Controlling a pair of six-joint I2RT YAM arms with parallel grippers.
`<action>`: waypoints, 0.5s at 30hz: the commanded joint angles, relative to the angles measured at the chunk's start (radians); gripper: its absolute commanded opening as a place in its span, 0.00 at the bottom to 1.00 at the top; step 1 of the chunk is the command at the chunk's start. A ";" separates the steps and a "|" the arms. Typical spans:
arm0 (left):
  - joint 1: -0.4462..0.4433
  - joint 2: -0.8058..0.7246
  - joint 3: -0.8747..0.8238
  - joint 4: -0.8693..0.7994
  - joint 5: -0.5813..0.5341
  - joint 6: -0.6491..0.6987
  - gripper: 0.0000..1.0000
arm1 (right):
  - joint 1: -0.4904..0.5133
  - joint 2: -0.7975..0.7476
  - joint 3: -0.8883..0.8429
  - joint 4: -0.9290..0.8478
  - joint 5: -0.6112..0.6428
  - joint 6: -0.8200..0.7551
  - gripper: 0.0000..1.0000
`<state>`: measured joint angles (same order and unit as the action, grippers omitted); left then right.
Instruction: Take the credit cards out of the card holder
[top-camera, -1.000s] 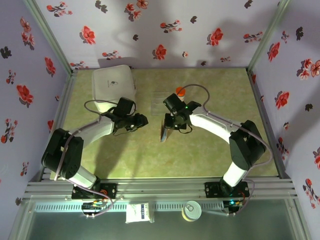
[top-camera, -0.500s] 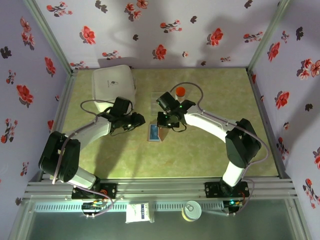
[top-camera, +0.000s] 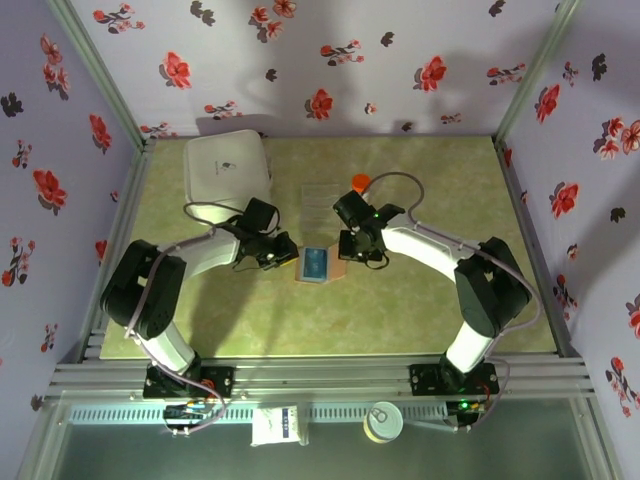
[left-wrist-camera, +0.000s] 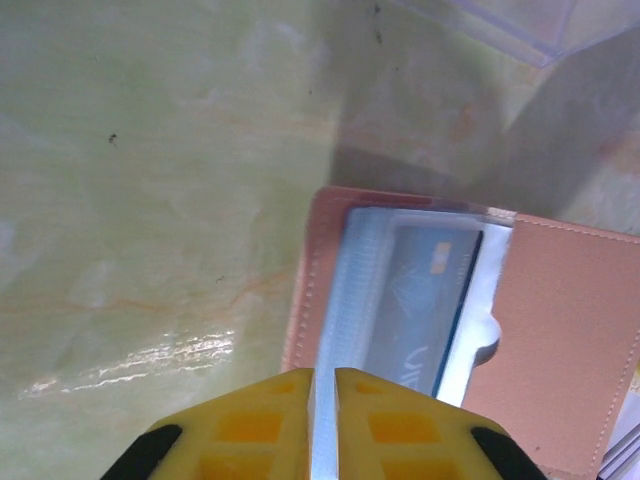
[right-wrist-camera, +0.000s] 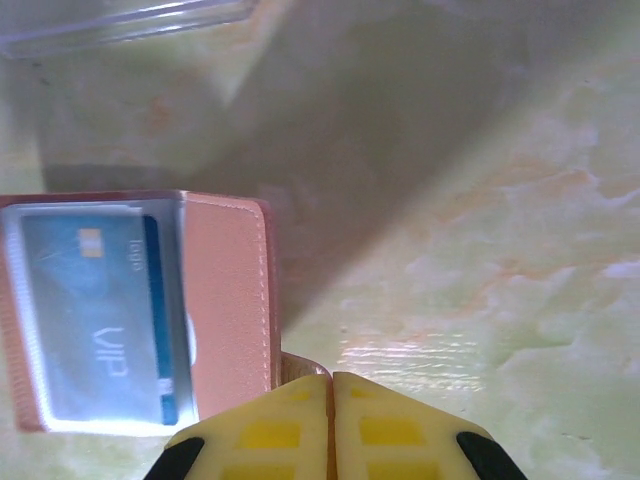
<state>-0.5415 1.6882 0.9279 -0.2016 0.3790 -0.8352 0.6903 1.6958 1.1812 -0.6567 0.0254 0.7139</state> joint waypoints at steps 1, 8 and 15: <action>-0.005 0.033 0.029 -0.009 0.022 0.018 0.11 | -0.013 0.032 -0.030 -0.008 0.050 -0.019 0.07; -0.001 0.072 0.046 -0.055 -0.005 0.033 0.08 | -0.018 0.083 -0.040 0.047 0.026 -0.008 0.07; 0.024 0.100 0.061 -0.088 -0.020 0.046 0.05 | -0.018 0.132 -0.030 0.100 -0.018 0.000 0.07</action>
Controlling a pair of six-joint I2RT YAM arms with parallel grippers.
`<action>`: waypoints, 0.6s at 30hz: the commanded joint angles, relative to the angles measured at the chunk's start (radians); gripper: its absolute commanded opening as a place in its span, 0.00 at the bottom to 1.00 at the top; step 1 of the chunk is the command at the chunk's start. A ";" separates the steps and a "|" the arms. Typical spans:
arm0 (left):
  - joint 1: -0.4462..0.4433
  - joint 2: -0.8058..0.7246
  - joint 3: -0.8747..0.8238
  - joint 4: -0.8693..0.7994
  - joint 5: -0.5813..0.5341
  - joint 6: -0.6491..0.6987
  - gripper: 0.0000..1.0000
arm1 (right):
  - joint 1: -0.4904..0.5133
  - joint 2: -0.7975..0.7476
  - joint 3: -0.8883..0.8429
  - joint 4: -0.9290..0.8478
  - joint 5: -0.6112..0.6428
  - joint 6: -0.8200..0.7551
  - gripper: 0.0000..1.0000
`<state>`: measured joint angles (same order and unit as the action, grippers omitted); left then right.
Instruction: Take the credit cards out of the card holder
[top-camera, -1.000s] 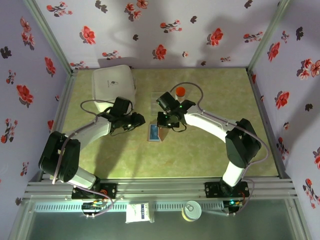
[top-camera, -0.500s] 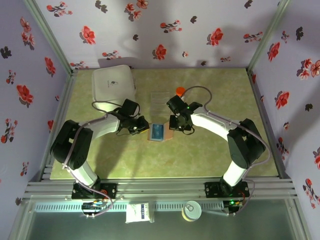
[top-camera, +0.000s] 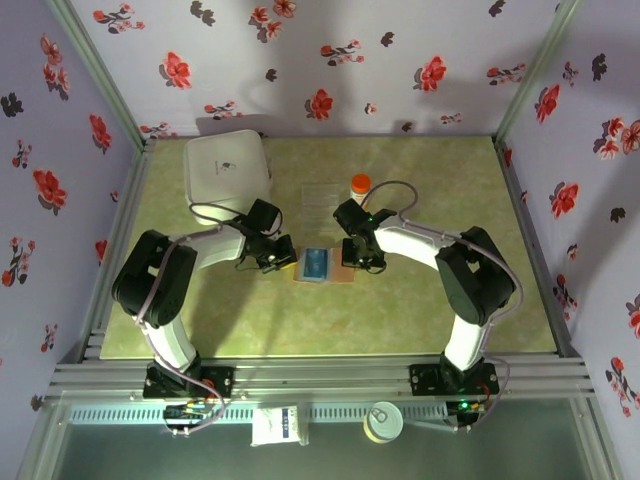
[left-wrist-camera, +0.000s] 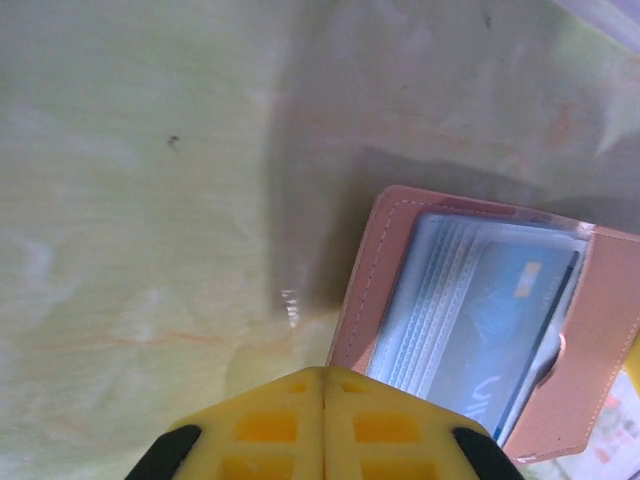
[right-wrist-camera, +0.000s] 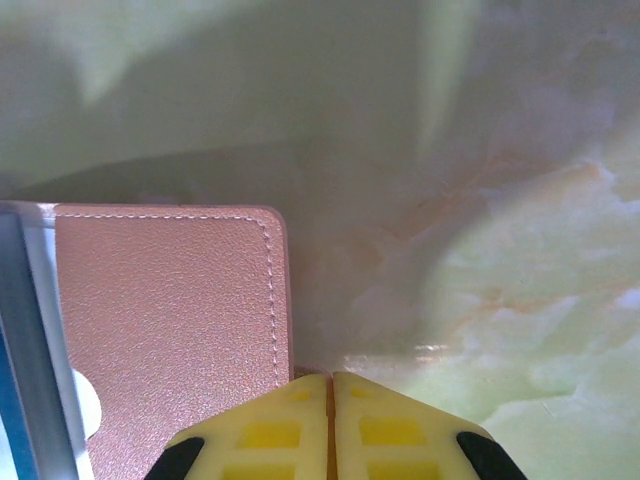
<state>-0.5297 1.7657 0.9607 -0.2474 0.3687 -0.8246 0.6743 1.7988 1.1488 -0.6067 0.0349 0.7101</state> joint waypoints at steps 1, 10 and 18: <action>0.016 0.024 0.030 -0.048 -0.009 0.039 0.05 | -0.002 0.034 0.003 0.059 -0.034 0.005 0.07; 0.051 0.015 0.030 -0.053 0.012 0.062 0.05 | -0.002 0.083 0.037 0.110 -0.076 -0.012 0.07; 0.050 -0.011 0.041 -0.057 0.036 0.051 0.05 | -0.005 0.085 0.043 0.099 -0.073 -0.023 0.07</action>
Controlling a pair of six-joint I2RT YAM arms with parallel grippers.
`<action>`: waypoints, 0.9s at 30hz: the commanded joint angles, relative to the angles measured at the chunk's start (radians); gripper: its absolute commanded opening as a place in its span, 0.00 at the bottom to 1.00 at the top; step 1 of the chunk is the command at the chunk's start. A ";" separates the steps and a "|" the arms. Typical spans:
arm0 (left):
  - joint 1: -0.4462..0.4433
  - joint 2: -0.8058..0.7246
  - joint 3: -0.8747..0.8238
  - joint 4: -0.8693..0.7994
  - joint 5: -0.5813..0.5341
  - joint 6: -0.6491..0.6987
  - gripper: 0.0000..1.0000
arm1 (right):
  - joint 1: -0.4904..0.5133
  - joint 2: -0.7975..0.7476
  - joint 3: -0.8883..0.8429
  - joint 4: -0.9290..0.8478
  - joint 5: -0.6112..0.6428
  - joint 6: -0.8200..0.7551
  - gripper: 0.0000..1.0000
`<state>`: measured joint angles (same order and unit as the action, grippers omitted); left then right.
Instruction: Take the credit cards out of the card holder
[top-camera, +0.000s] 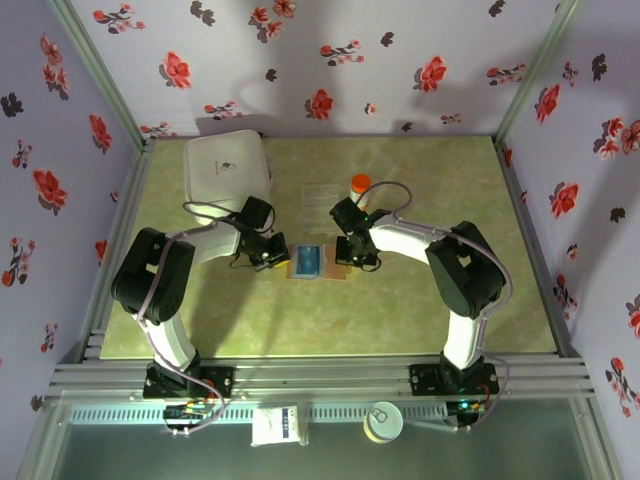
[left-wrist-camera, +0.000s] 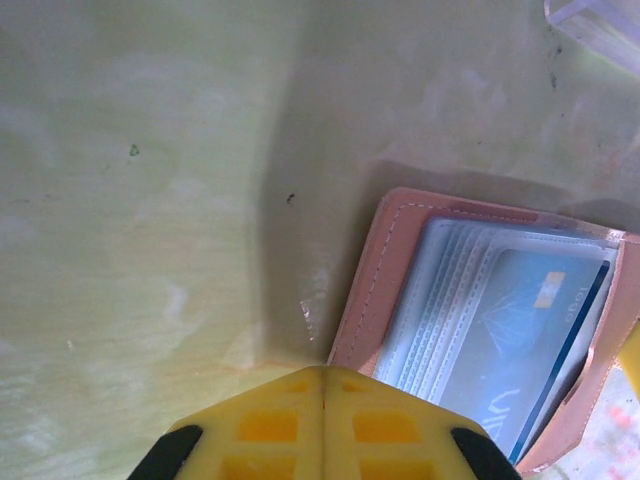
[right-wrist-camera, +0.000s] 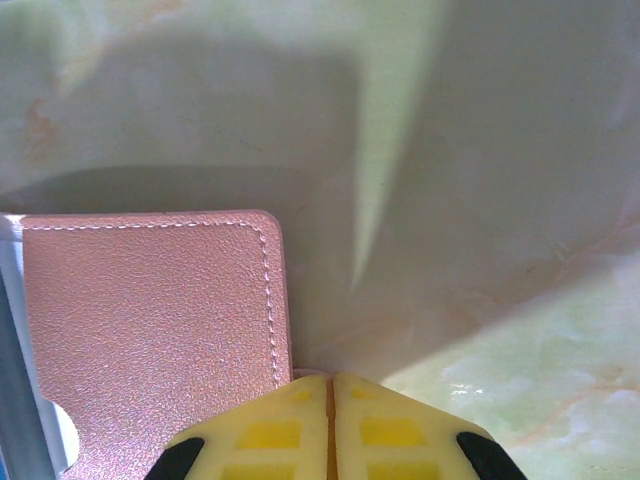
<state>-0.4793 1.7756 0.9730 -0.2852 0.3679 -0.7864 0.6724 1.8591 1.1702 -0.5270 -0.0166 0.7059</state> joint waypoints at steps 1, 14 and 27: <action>0.000 -0.024 0.030 -0.021 0.038 0.011 0.05 | -0.003 0.024 0.022 0.017 -0.019 -0.019 0.07; -0.014 -0.036 0.078 -0.083 0.020 0.009 0.05 | -0.005 0.023 0.026 -0.008 -0.009 -0.016 0.07; -0.001 -0.103 0.084 -0.154 -0.052 0.052 0.07 | -0.007 0.023 0.031 -0.019 -0.009 -0.023 0.08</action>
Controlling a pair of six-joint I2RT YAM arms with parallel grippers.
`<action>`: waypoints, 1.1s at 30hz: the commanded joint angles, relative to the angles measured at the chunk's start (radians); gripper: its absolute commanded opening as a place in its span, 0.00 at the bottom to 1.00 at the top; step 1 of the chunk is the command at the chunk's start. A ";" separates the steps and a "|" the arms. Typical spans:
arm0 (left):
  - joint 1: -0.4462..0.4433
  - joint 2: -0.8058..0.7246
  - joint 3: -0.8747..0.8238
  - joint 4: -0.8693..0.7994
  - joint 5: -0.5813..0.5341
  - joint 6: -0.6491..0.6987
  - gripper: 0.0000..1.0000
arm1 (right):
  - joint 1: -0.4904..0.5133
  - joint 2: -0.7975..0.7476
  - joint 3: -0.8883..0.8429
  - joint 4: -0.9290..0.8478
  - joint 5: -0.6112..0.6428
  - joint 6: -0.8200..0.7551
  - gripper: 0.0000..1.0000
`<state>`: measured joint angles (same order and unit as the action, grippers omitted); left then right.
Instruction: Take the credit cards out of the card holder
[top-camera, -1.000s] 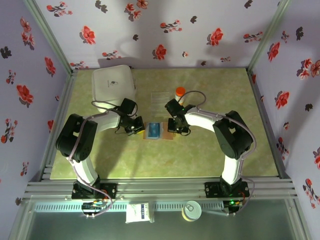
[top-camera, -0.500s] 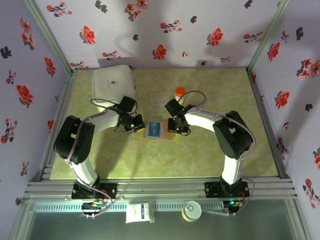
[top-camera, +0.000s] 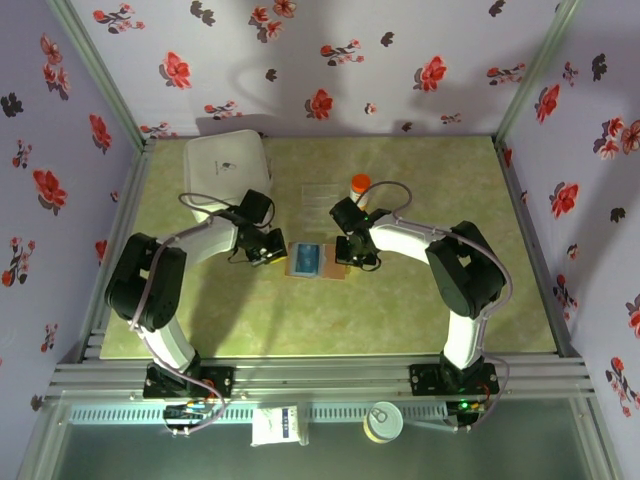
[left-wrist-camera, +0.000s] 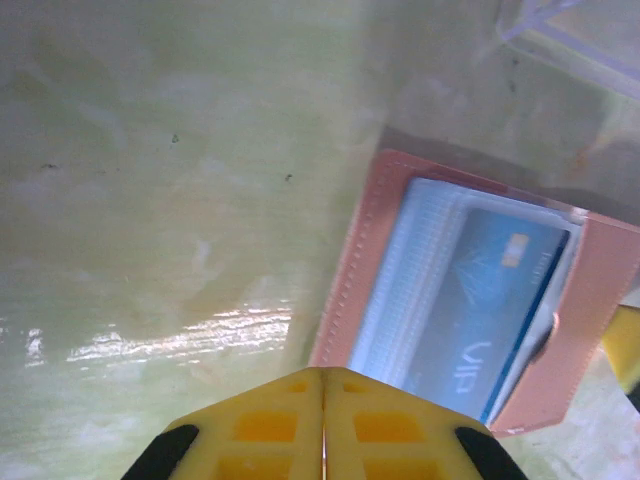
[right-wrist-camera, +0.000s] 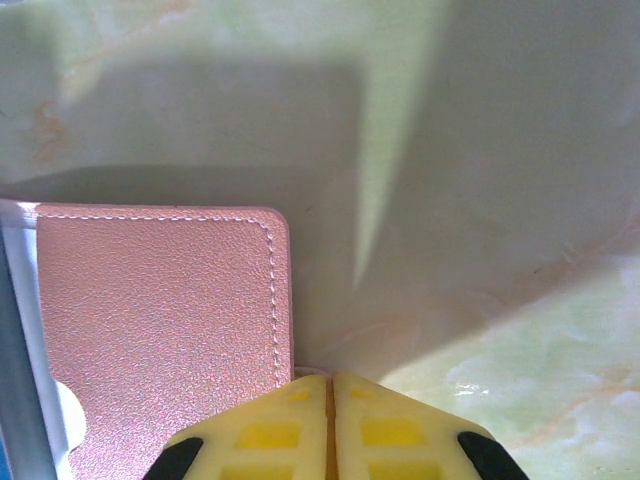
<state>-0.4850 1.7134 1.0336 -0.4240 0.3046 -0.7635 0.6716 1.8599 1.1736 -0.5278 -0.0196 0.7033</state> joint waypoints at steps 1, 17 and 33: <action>0.005 -0.036 0.026 -0.009 0.033 0.029 0.07 | -0.006 0.024 0.029 -0.017 -0.008 -0.021 0.08; 0.002 0.080 -0.019 0.079 0.115 0.015 0.02 | -0.012 0.027 0.041 -0.028 -0.006 -0.036 0.08; 0.002 0.106 -0.055 0.044 0.045 0.028 0.00 | -0.020 0.016 0.052 -0.066 0.021 -0.058 0.09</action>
<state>-0.4850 1.7924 0.9993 -0.3439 0.3927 -0.7559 0.6617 1.8687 1.2041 -0.5488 -0.0257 0.6636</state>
